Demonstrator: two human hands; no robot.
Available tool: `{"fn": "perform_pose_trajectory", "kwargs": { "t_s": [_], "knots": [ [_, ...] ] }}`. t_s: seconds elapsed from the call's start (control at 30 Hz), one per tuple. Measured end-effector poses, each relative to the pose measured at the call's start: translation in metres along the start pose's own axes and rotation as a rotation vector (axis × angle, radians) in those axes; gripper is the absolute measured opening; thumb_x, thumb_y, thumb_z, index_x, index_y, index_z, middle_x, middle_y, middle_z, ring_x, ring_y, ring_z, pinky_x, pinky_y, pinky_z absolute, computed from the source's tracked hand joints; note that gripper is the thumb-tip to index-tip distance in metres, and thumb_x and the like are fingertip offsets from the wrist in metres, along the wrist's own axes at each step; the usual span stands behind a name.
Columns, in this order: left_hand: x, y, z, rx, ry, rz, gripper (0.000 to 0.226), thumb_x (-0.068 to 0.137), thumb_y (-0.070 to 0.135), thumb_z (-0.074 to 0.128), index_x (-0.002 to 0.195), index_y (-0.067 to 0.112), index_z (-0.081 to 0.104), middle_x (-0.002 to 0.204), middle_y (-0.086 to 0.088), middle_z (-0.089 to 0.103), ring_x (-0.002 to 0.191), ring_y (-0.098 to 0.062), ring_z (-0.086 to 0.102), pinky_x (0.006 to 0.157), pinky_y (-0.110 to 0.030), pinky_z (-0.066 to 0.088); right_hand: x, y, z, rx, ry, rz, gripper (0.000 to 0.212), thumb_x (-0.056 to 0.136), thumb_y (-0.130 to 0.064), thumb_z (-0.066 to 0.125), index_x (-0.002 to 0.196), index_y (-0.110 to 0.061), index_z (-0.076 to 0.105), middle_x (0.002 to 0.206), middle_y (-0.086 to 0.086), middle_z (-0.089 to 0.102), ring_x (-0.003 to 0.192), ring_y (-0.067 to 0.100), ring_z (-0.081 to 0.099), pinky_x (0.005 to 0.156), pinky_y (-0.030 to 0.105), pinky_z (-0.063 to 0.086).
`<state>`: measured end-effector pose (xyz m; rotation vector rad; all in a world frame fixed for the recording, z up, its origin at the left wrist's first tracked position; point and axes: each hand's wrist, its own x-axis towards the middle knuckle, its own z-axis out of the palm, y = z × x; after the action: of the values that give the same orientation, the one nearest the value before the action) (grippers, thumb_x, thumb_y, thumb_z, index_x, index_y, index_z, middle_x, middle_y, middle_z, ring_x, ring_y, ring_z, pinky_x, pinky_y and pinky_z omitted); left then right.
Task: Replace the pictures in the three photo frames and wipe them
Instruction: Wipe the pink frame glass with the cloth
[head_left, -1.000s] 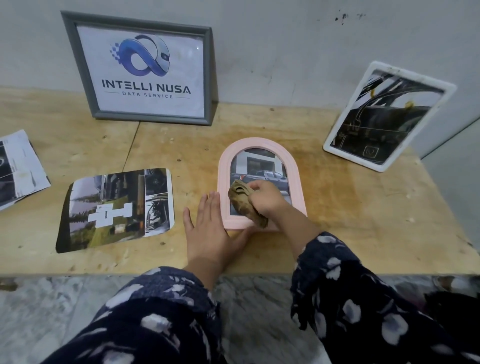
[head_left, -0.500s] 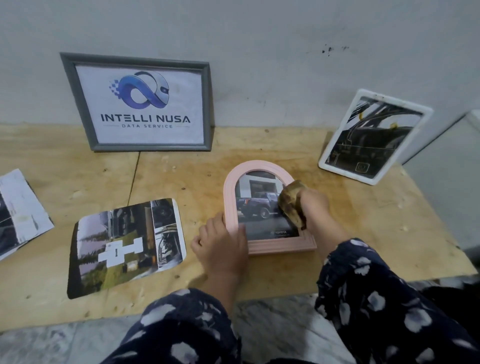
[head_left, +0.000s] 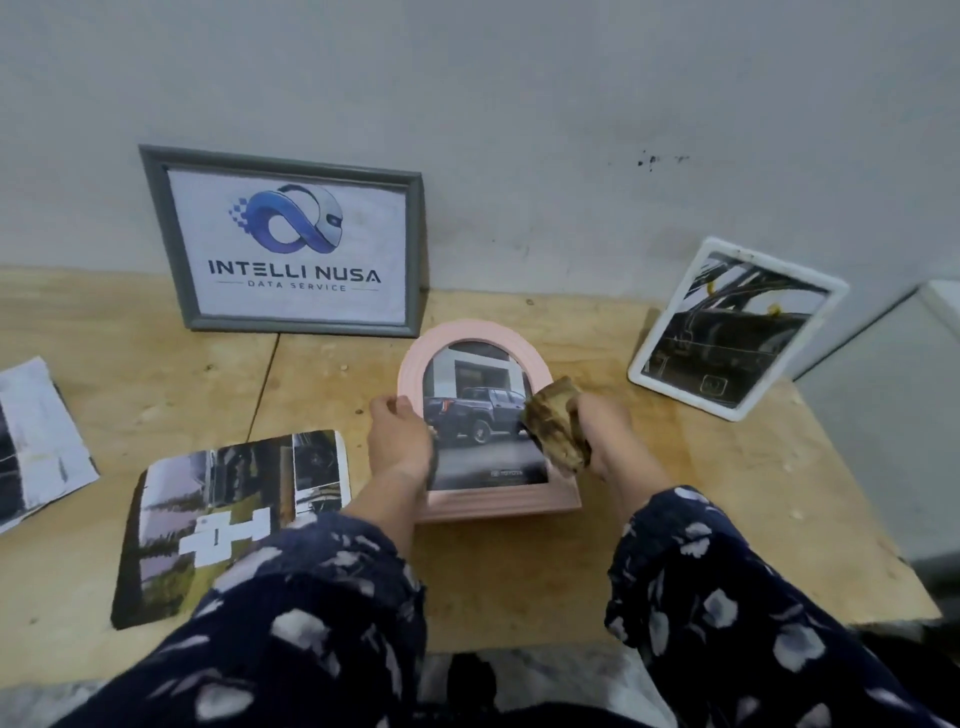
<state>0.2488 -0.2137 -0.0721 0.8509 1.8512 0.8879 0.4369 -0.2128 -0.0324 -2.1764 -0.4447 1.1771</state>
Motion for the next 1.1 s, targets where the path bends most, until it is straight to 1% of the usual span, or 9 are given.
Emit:
{"fn": "perform_pose_trajectory", "kwargs": {
  "t_s": [0.23, 0.3, 0.4, 0.57, 0.7, 0.8, 0.87, 0.93, 1.1],
  "knots": [
    [0.03, -0.008, -0.107, -0.098, 0.351, -0.028, 0.032, 0.1, 0.026, 0.032, 0.119, 0.012, 0.053, 0.112, -0.011, 0.057, 0.097, -0.028, 0.051, 0.091, -0.04, 0.04, -0.026, -0.059, 0.08, -0.135, -0.252, -0.25, 0.014, 0.084, -0.012, 0.051, 0.084, -0.004, 0.061, 0.087, 0.018, 0.066, 0.084, 0.033, 0.066, 0.073, 0.037, 0.055],
    [0.032, -0.017, -0.148, -0.083, 0.462, -0.027, 0.033, 0.099, 0.025, 0.032, 0.118, 0.011, 0.054, 0.113, -0.013, 0.058, 0.098, -0.03, 0.051, 0.088, -0.039, 0.04, -0.04, -0.068, 0.115, -0.186, -0.327, -0.292, 0.018, 0.084, -0.013, 0.051, 0.094, -0.002, 0.062, 0.089, 0.016, 0.065, 0.083, 0.031, 0.065, 0.07, 0.034, 0.053],
    [0.031, -0.036, -0.209, -0.099, 0.612, -0.046, 0.031, 0.099, 0.024, 0.032, 0.113, 0.009, 0.056, 0.106, -0.013, 0.057, 0.091, -0.028, 0.049, 0.081, -0.035, 0.037, -0.063, -0.077, 0.167, -0.253, -0.433, -0.395, 0.036, 0.088, -0.017, 0.05, 0.12, -0.005, 0.058, 0.115, 0.014, 0.063, 0.103, 0.033, 0.06, 0.089, 0.037, 0.052],
    [0.021, -0.057, -0.287, -0.184, 0.809, -0.063, 0.025, 0.096, 0.024, 0.036, 0.102, 0.011, 0.057, 0.099, -0.01, 0.057, 0.091, -0.029, 0.051, 0.082, -0.038, 0.04, -0.099, -0.081, 0.241, -0.506, -0.504, -0.896, 0.028, 0.094, -0.015, 0.044, 0.108, -0.014, 0.068, 0.11, 0.006, 0.066, 0.1, 0.026, 0.059, 0.082, 0.028, 0.044],
    [0.018, -0.068, -0.329, -0.262, 0.917, -0.071, 0.027, 0.094, 0.025, 0.038, 0.106, 0.012, 0.058, 0.107, -0.009, 0.061, 0.098, -0.03, 0.054, 0.091, -0.04, 0.044, -0.116, -0.054, 0.292, -0.65, -0.547, -1.183, 0.04, 0.095, -0.013, 0.041, 0.126, -0.025, 0.062, 0.125, 0.001, 0.063, 0.113, 0.024, 0.058, 0.088, 0.022, 0.038],
    [0.022, -0.075, -0.344, -0.319, 0.943, -0.085, 0.031, 0.093, 0.029, 0.039, 0.112, 0.016, 0.06, 0.111, -0.009, 0.063, 0.102, -0.031, 0.056, 0.093, -0.042, 0.045, -0.108, -0.016, 0.312, -1.0, -0.637, -1.313, 0.038, 0.098, -0.016, 0.038, 0.129, -0.023, 0.058, 0.13, 0.004, 0.059, 0.12, 0.027, 0.054, 0.094, 0.026, 0.039],
    [0.027, -0.075, -0.346, -0.355, 0.937, -0.079, 0.032, 0.091, 0.031, 0.039, 0.111, 0.018, 0.06, 0.111, -0.01, 0.064, 0.102, -0.031, 0.057, 0.093, -0.043, 0.046, -0.107, -0.009, 0.316, -1.179, -0.66, -1.279, 0.04, 0.102, -0.02, 0.033, 0.138, -0.018, 0.048, 0.144, 0.01, 0.047, 0.132, 0.028, 0.043, 0.104, 0.031, 0.036],
    [0.034, -0.07, -0.342, -0.364, 0.915, -0.074, 0.03, 0.093, 0.03, 0.039, 0.111, 0.017, 0.06, 0.11, -0.009, 0.063, 0.099, -0.029, 0.056, 0.091, -0.041, 0.045, -0.114, -0.021, 0.315, -1.099, -0.732, -1.174, 0.041, 0.104, -0.025, 0.028, 0.138, -0.014, 0.048, 0.144, 0.012, 0.047, 0.132, 0.028, 0.043, 0.105, 0.032, 0.033],
    [0.054, -0.043, -0.312, -0.334, 0.8, -0.009, 0.027, 0.094, 0.022, 0.038, 0.098, 0.003, 0.057, 0.098, -0.02, 0.058, 0.089, -0.034, 0.052, 0.077, -0.041, 0.041, -0.133, -0.06, 0.297, -0.357, -0.842, -0.704, 0.039, 0.094, -0.044, 0.03, 0.104, -0.029, 0.065, 0.108, -0.002, 0.069, 0.1, 0.02, 0.062, 0.094, 0.039, 0.047]
  ]
}}
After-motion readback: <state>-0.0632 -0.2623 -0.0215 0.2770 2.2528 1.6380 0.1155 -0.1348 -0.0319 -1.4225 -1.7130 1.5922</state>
